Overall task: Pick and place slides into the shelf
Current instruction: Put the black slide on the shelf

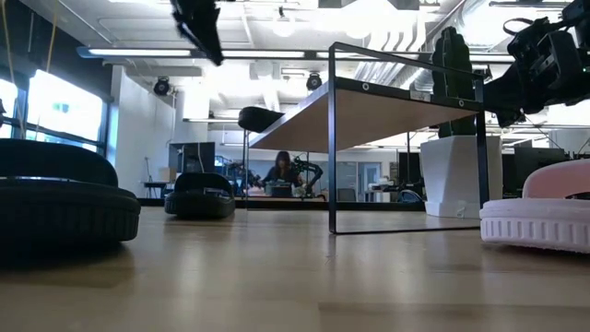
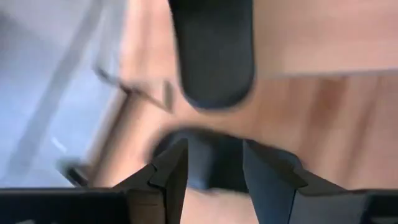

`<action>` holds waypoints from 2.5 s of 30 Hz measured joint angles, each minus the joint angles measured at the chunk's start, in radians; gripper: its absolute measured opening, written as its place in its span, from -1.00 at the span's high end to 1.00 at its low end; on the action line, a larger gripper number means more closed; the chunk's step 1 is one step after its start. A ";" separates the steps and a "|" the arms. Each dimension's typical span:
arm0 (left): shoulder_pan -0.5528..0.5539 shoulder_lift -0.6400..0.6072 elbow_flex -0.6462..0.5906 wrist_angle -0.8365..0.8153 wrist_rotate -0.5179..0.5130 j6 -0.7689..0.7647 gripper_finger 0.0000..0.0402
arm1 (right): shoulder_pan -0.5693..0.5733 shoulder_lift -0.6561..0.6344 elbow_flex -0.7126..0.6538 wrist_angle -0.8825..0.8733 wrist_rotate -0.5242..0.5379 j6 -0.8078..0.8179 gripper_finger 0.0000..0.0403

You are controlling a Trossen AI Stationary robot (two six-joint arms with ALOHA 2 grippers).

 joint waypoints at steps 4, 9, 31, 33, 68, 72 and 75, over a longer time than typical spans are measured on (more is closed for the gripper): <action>-0.001 0.031 -0.002 -0.108 0.012 -0.149 0.42 | 0.000 0.000 0.000 0.003 0.000 0.003 1.00; 0.000 0.085 -0.070 -0.118 0.003 -0.151 0.59 | 0.000 0.000 0.000 0.002 0.001 0.003 1.00; -0.152 0.108 -0.488 0.278 -0.293 -0.152 0.72 | 0.000 0.006 0.000 0.000 -0.001 0.029 1.00; -0.182 0.108 -0.514 0.309 -0.309 -0.160 0.70 | 0.000 0.006 0.000 -0.001 -0.001 0.029 1.00; -0.221 0.108 -0.747 0.700 -0.488 0.056 0.13 | 0.000 0.006 0.000 0.000 0.018 -0.016 1.00; -0.205 0.108 -0.747 0.706 -0.477 0.089 0.14 | 0.000 0.006 0.000 0.000 0.018 -0.016 1.00; -0.170 0.108 -0.747 0.705 -0.466 0.092 0.14 | 0.000 0.006 0.000 0.000 0.018 -0.016 1.00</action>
